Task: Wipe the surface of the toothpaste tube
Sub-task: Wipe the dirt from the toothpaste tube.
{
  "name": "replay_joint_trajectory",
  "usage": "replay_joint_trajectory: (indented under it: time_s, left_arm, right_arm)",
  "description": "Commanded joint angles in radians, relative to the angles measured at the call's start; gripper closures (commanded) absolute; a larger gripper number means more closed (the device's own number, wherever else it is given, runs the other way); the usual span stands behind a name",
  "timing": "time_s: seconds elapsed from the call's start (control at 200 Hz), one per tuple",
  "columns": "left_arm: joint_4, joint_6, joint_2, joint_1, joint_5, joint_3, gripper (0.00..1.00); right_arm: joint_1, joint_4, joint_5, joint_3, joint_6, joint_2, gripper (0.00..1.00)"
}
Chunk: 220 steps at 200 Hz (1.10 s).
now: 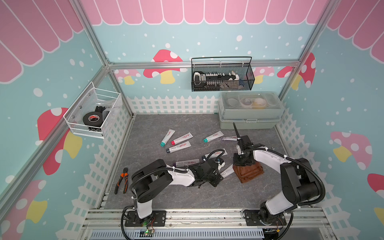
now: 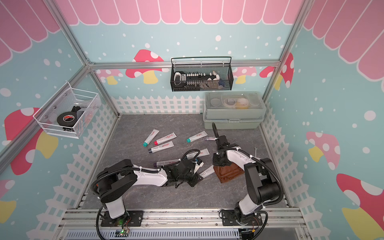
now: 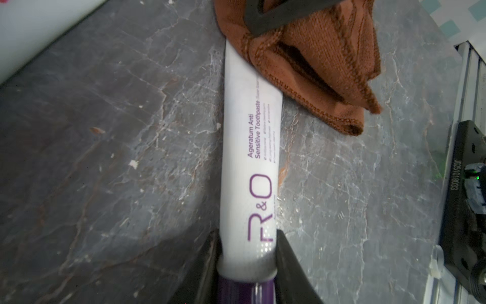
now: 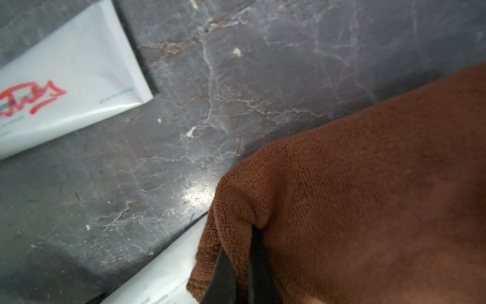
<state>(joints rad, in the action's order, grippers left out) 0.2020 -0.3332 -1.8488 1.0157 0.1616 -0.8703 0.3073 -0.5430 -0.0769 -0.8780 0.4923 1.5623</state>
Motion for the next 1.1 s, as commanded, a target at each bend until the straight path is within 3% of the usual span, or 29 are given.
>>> replay_joint_trajectory:
  time_s: [0.0, 0.19, 0.435, 0.565, 0.665, 0.841, 0.976, 1.096]
  left_arm:
    - [-0.026, 0.007, -0.049, -0.01, -0.014, -0.031, 0.7]
    - [-0.042, 0.014, -0.059, -0.011, -0.018, -0.053, 0.71]
    - [-0.029, 0.008, -0.029, -0.014, -0.034, -0.019, 0.71]
    - [-0.017, 0.005, -0.008, -0.016, -0.041, 0.007, 0.71]
    - [-0.008, 0.002, -0.001, -0.018, -0.04, 0.02, 0.71]
    - [0.0, 0.002, -0.004, -0.019, -0.036, 0.021, 0.71]
    - [-0.001, 0.004, -0.006, -0.019, -0.038, 0.021, 0.7]
    - [-0.017, 0.012, -0.009, -0.018, -0.056, 0.009, 0.71]
  right_arm:
    - [0.088, -0.055, -0.157, 0.052, -0.022, -0.035, 1.0]
    - [0.185, -0.044, -0.204, 0.099, 0.013, -0.059, 1.0]
    - [0.133, -0.068, 0.021, 0.108, 0.051, -0.03, 1.0]
    - [-0.005, 0.013, -0.039, 0.155, 0.083, -0.05, 1.0]
    - [-0.047, 0.012, -0.025, 0.14, 0.071, -0.035, 1.0]
    - [-0.059, -0.013, 0.017, 0.086, 0.044, 0.003, 1.0]
    - [-0.048, -0.041, -0.083, 0.061, -0.003, 0.012, 1.0]
    - [0.017, -0.094, -0.082, 0.071, -0.015, -0.049, 1.0]
